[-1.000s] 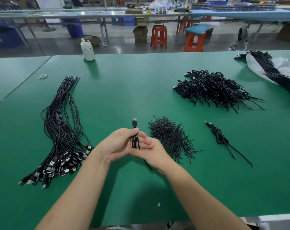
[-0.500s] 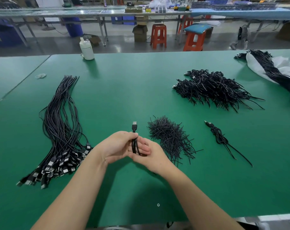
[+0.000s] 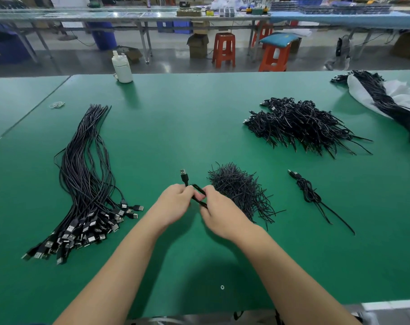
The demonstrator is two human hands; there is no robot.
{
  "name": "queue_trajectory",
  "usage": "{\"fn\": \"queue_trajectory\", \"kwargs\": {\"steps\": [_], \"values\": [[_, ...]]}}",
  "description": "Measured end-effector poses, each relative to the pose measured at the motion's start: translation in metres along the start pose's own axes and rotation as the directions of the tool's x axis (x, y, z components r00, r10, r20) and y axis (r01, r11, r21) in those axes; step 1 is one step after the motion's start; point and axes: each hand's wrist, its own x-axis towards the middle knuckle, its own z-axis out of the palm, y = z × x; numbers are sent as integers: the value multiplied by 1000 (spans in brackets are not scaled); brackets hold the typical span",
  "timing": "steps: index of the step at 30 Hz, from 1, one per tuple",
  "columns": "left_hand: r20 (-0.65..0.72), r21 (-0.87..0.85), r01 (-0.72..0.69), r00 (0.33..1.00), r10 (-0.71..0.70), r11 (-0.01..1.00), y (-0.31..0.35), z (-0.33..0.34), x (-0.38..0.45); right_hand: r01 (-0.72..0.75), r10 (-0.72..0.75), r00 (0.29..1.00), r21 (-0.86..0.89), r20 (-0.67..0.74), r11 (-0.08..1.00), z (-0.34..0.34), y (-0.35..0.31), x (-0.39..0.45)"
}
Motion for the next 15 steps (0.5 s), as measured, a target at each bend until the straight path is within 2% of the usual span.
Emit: {"fn": "queue_trajectory", "kwargs": {"steps": [3, 5, 7, 9, 11, 13, 15], "values": [[-62, 161, -18, 998, 28, 987, 1, 14, -3, 26, -23, 1000, -126, 19, 992, 8, -3, -3], [-218, 285, -44, 970, 109, 958, 0, 21, -5, 20, -20, 1000, -122, -3, 992, 12, -7, -4], [-329, 303, -51, 932, 155, 952, -1, 28, -4, -6, 4, 1000, -93, -28, 996, 13, -9, -3], [-381, 248, -41, 915, 136, 968, -2, 33, -3, -29, 26, 999, -81, -39, 996, 14, -11, -3], [-412, 106, -42, 907, 82, 993, -4, 36, -2, -58, 54, 997, -78, -56, 995, 14, -9, -3], [-384, -82, -56, 923, 21, 995, -9, 38, -2, -85, 78, 995, -116, -64, 990, 13, -3, -4], [-297, -103, -57, 955, 24, 993, -15, 39, 0, -84, 76, 995, -150, -58, 985, 13, 0, -5]]}}
